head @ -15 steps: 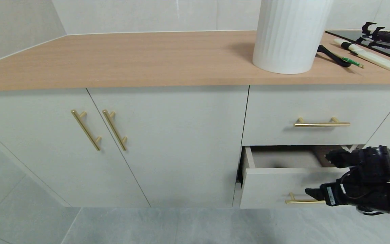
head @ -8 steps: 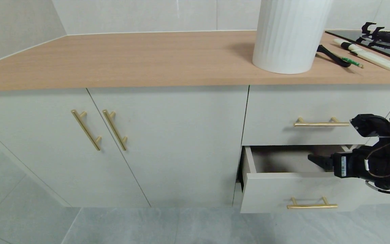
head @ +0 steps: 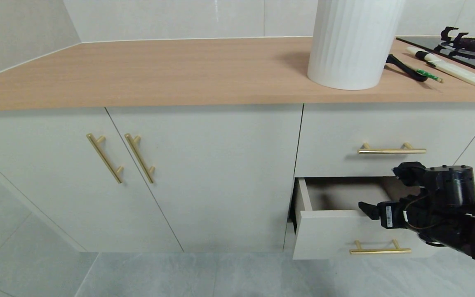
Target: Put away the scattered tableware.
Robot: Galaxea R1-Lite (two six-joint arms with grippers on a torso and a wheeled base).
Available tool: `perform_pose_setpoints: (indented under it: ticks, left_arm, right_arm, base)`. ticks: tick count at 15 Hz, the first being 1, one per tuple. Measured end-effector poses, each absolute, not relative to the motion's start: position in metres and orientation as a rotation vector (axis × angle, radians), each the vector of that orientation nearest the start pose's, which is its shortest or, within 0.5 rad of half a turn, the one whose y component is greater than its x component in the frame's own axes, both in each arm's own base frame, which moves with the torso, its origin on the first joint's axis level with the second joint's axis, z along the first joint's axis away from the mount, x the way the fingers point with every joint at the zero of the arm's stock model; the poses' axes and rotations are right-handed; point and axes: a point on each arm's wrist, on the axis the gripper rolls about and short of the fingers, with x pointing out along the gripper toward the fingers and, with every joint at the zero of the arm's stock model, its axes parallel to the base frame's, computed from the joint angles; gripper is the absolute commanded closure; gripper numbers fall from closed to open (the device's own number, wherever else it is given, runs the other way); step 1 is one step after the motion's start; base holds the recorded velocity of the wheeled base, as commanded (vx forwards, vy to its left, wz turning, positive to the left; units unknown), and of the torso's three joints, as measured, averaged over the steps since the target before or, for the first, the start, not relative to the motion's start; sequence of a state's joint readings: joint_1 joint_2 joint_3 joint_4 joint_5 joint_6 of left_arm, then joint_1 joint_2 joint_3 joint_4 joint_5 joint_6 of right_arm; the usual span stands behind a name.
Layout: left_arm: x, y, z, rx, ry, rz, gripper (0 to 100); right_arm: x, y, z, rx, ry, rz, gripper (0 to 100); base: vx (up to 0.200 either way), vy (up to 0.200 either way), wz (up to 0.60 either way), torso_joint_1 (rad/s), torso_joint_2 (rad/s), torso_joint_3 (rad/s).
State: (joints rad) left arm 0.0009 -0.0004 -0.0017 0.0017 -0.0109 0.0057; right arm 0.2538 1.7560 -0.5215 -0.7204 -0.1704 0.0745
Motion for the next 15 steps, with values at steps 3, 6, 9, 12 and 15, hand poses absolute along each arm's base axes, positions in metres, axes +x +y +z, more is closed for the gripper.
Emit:
perform_pose_setpoints:
  ticks: [3,6,9,12,15]
  left_arm:
    - [-0.023,0.0,0.076,0.006,0.0,-0.01,0]
    - [-0.023,0.0,0.076,0.006,0.0,-0.01,0]
    - [-0.023,0.0,0.076,0.006,0.0,-0.01,0]
    - [-0.023,0.0,0.076,0.006,0.0,-0.01,0]
    - [-0.023,0.0,0.076,0.006,0.0,-0.01,0]
  right_arm:
    - [0.264,0.065,0.101,-0.041,0.52,0.064,0]
    - [0.26,0.064,0.099,-0.054,0.555,0.068,0]
    - [0.25,0.065,0.099,-0.079,0.629,0.081,0]
    - [0.231,0.069,0.102,-0.167,0.725,0.136,0]
    - [0.213,0.071,0.108,-0.246,0.786,0.186,0]
  base:
    - [0.0,0.0,0.0,0.0,0.0,0.0]
    - [0.0,0.0,0.0,0.0,0.0,0.0]
    - [0.0,0.0,0.0,0.0,0.0,0.0]
    - [0.0,0.0,0.0,0.0,0.0,0.0]
    - [0.0,0.0,0.0,0.0,0.0,0.0]
